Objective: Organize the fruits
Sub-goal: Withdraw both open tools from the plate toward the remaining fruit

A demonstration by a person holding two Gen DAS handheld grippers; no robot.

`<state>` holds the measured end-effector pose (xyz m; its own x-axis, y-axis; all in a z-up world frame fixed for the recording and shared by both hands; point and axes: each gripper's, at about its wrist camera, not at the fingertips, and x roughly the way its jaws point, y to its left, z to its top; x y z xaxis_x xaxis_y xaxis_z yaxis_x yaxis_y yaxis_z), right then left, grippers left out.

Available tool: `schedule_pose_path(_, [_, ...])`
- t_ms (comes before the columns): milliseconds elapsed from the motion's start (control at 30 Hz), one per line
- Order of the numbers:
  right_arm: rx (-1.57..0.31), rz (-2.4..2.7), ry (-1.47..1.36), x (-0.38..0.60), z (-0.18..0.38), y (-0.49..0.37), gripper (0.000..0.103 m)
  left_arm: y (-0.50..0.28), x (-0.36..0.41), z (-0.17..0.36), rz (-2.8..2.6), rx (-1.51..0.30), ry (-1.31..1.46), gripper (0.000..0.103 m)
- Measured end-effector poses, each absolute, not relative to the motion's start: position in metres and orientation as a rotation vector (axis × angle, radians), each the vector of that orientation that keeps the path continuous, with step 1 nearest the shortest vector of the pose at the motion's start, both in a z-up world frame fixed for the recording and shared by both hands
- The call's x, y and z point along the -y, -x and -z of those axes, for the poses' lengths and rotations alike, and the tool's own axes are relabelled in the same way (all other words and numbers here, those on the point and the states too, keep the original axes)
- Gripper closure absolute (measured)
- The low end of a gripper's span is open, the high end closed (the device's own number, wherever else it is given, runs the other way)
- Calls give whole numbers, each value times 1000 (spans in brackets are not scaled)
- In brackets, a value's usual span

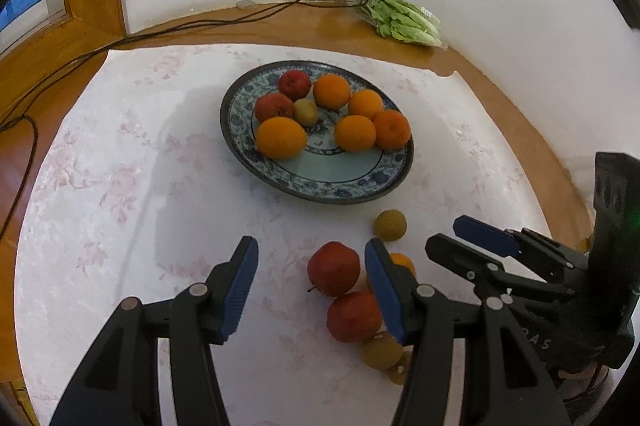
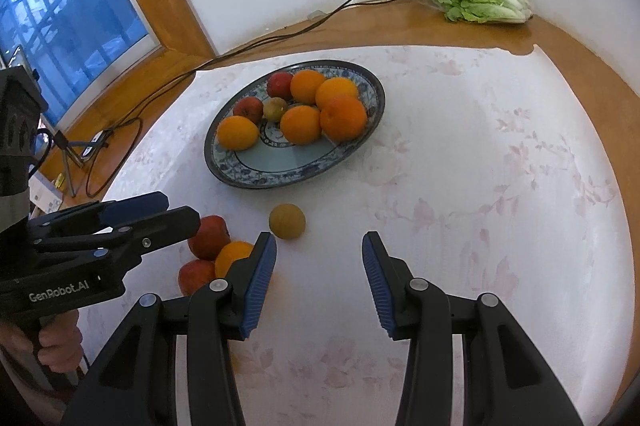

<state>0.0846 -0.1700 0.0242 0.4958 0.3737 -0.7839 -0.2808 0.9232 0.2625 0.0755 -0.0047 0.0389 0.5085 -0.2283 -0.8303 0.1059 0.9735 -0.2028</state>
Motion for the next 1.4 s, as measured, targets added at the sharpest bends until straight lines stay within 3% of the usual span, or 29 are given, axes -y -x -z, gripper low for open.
schedule_pose_path(833, [-997, -386, -122, 176, -15, -82, 57, -74, -2, -26, 215, -1022, 192, 45])
schedule_pose_path(1133, [-1007, -386, -139, 179, -10, -83, 57, -71, 13, -23, 293, -1062, 200, 62])
schedule_pose_path(1400, [-1000, -381, -144, 180, -9, -81, 57, -73, 19, -19, 316, -1057, 208, 66])
